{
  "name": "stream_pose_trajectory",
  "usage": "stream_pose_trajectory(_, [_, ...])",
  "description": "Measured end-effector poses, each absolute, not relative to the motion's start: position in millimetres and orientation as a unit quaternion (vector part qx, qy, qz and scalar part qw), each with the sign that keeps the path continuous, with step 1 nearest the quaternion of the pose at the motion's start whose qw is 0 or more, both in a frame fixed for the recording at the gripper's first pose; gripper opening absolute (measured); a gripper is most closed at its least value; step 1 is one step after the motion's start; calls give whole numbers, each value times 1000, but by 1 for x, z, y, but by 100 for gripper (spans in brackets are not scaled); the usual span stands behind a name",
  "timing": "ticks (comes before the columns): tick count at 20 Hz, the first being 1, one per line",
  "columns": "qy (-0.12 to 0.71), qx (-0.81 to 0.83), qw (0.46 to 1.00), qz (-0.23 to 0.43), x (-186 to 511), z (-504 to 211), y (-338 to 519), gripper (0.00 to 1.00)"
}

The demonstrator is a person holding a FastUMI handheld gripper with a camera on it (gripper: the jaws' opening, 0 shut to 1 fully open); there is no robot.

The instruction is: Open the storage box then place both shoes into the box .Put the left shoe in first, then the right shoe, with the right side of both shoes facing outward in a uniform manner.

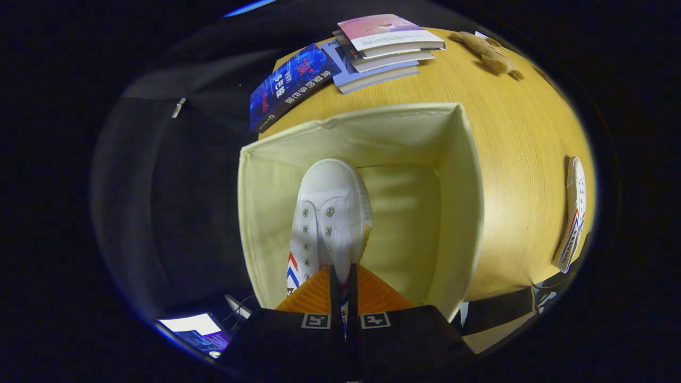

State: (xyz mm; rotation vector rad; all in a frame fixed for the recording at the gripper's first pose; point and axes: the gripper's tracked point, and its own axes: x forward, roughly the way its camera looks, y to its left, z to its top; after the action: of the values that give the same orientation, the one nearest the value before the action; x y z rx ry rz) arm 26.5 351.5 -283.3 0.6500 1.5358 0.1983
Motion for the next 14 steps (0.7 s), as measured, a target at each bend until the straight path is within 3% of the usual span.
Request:
stream_pose_trajectory(9, [706, 254, 657, 68, 18, -325, 383, 8])
stream_pose_trajectory(11, [705, 258, 656, 74, 20, -324, 385, 14])
stream_pose_trajectory(13, [699, 262, 659, 89, 21, -318, 391, 27])
stream_pose_trajectory(14, [695, 263, 662, 96, 23, -313, 390, 42])
